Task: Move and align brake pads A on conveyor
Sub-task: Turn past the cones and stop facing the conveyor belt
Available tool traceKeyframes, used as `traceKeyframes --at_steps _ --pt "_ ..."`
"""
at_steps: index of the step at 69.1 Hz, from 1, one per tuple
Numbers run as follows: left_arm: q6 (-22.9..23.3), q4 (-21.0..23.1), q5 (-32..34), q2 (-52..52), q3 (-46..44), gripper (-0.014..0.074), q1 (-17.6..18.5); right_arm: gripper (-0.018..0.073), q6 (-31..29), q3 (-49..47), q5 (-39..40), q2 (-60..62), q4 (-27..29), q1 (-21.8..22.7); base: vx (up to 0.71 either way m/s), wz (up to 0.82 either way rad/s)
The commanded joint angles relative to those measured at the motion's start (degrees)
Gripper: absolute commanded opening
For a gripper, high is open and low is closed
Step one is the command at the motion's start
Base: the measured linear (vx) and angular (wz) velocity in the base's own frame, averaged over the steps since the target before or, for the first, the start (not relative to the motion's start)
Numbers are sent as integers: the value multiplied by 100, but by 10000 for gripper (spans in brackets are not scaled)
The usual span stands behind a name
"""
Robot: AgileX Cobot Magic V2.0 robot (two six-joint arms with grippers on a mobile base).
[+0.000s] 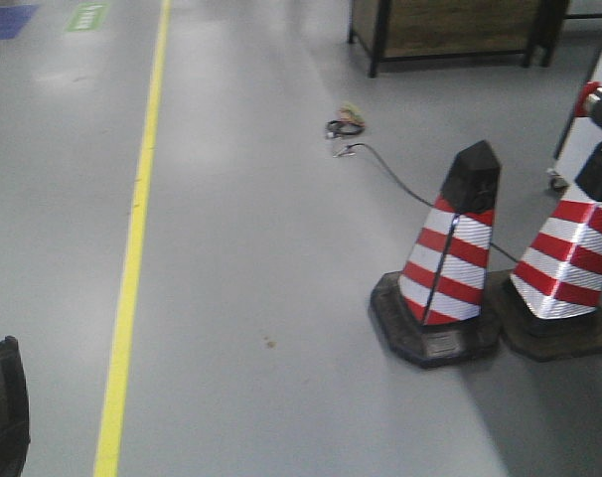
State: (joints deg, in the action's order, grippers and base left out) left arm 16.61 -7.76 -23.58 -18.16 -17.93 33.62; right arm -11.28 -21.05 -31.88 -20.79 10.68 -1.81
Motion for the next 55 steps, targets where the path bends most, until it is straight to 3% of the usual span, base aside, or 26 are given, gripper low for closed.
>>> traceKeyframes --at_steps 1,55 --pt "7 -26 548 -36 -190 130 31 -1 -39 -172 521 -29 35 15 49 -47" --pt "7 -26 548 -36 -190 130 31 -1 -39 -172 500 -29 35 15 46 -51"
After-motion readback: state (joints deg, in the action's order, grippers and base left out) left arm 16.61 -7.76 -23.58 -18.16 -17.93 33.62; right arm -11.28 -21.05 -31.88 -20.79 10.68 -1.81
